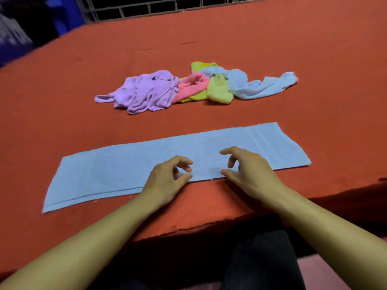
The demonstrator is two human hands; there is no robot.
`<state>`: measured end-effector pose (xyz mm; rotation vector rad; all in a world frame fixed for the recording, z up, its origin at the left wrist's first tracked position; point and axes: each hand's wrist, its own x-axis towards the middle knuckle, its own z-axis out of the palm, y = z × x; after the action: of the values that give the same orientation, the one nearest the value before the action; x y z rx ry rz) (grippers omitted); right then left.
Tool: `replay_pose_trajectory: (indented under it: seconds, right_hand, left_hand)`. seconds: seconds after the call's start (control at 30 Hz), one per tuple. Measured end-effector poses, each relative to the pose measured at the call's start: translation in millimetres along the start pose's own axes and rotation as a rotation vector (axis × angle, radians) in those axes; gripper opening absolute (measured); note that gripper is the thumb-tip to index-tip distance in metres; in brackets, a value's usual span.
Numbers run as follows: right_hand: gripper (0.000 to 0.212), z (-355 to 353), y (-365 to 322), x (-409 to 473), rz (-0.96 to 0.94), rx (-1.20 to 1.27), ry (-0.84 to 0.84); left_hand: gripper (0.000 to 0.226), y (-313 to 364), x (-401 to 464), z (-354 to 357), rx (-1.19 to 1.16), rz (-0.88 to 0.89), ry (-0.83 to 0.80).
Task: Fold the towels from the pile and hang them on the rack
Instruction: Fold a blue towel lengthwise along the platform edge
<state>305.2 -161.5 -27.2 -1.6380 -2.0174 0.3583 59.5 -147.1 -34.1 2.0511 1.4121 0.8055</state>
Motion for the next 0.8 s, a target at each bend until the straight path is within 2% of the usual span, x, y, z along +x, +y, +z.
replay_pose_trajectory:
  seconds: [0.13, 0.3, 0.43, 0.6, 0.8]
  right_hand:
    - [0.037, 37.0, -47.6, 15.7, -0.114, 0.017, -0.116]
    - [0.031, 63.3, -73.2, 24.1, -0.178, -0.013, -0.148]
    - [0.027, 70.6, -79.7, 25.4, -0.180, -0.056, -0.180]
    - [0.025, 69.5, -77.1, 27.8, -0.109, 0.007, -0.201]
    - [0.028, 61.1, -75.8, 36.4, -0.080, 0.082, -0.188]
  left_hand:
    - [0.030, -45.3, -39.6, -52.8, 0.151, -0.104, 0.066]
    - [0.032, -78.5, -63.1, -86.2, 0.326, -0.099, 0.068]
    - [0.029, -88.5, -61.8, -92.0, 0.311, -0.118, 0.049]
    - [0.027, -86.2, -51.8, -93.4, 0.220, -0.164, 0.029]
    - [0.030, -66.5, -40.0, -73.4, 0.261, -0.073, -0.037]
